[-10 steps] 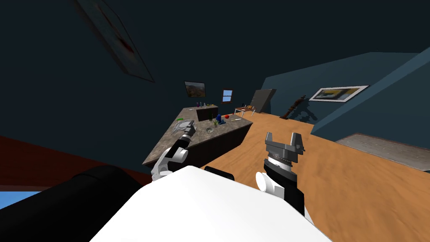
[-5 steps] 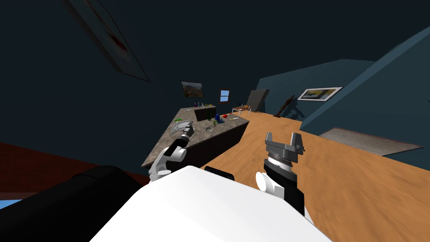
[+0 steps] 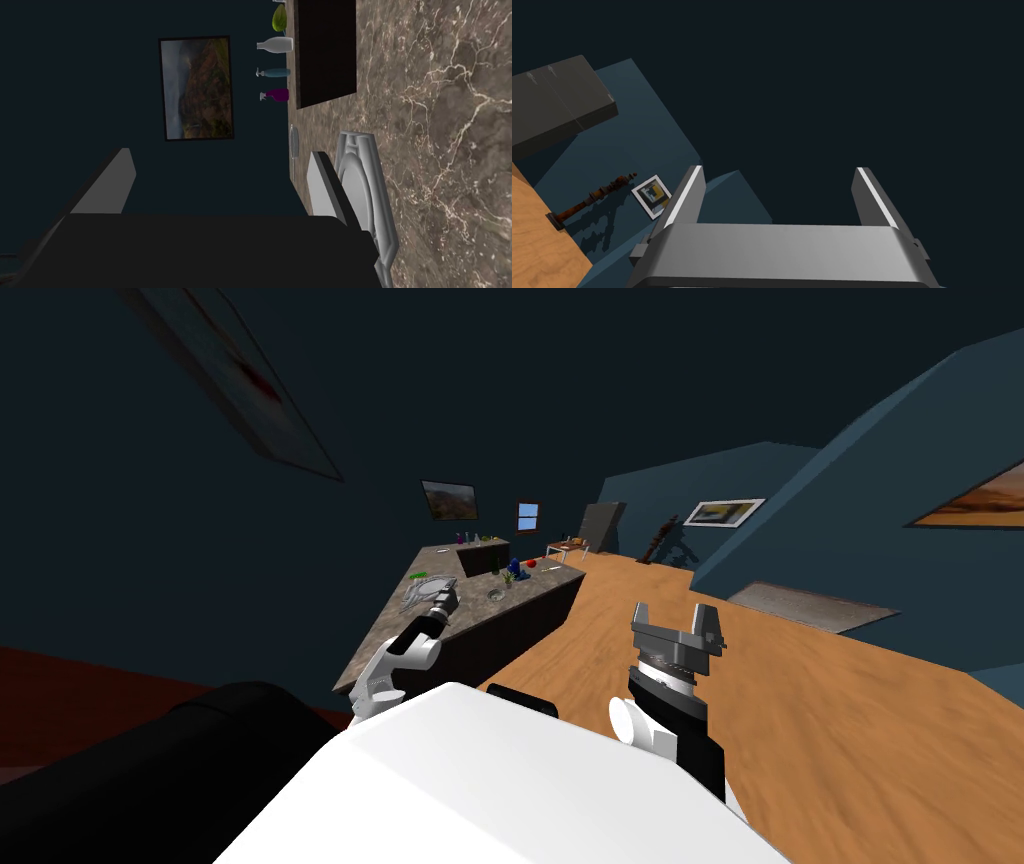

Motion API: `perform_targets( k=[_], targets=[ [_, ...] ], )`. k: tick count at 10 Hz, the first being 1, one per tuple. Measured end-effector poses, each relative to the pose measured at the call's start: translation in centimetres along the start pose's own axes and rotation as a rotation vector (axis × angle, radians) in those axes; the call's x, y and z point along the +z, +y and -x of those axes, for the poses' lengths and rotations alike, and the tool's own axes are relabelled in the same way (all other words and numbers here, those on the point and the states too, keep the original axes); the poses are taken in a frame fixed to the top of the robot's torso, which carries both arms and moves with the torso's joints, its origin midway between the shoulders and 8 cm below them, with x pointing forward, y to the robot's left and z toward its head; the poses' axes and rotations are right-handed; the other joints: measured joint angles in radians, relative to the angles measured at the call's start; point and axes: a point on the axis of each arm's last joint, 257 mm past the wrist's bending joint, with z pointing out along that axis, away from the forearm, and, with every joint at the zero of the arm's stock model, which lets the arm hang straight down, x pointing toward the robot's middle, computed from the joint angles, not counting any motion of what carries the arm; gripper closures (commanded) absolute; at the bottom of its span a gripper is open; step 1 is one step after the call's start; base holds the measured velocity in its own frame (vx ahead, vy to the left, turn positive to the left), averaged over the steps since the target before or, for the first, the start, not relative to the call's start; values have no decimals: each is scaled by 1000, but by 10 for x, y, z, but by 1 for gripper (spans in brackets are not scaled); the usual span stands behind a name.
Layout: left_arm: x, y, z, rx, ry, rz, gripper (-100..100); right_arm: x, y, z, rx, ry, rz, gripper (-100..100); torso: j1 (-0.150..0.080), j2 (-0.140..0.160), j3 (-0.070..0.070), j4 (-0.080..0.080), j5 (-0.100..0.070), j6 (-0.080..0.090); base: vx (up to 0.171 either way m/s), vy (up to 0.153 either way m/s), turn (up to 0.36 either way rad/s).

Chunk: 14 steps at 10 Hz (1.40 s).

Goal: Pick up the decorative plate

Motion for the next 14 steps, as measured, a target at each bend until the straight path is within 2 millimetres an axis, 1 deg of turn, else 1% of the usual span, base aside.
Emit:
perform_targets(
  k=[1,3,5,6,7,8,9,12,13,14],
  targets=[
    [1,5,3,-3,-9,23,-100,0,0,0,0,0,0,0,0,0,0,0,0,0,-49,41,-266],
    [2,15,13,-12,-31,67,-100,0,0,0,0,0,0,0,1,1,0,0,0,-1,-43,27,-26],
    [0,24,20,-19,-48,110,-100,0,0,0,0,0,0,0,0,0,0,0,0,0,-38,24,-161],
    [0,29,23,-24,-57,132,-100,0,0,0,0,0,0,0,0,-1,0,0,0,-1,-13,17,-9],
    [0,33,24,-26,-61,151,-100,0,0,0,0,0,0,0,0,-2,-1,0,0,-1,-23,18,-207],
    [-1,36,30,-34,-73,170,-100,0,0,0,0,0,0,0,0,-1,-1,0,0,0,-26,29,-128],
    [-1,43,34,-40,-81,198,-100,0,0,0,0,0,0,0,0,-1,-1,0,0,-1,-23,34,-254],
    [-7,60,48,-70,-116,276,-100,0,0,0,0,0,0,0,1,-2,-1,0,0,0,-17,29,-128],
    [-9,65,49,-79,-124,299,-100,0,0,0,0,0,0,0,0,-2,-1,0,0,-1,-3,14,2],
    [-9,71,50,-82,-128,321,-100,0,0,0,0,0,0,0,0,-3,-2,-1,0,-1,6,15,-211]
  ],
)
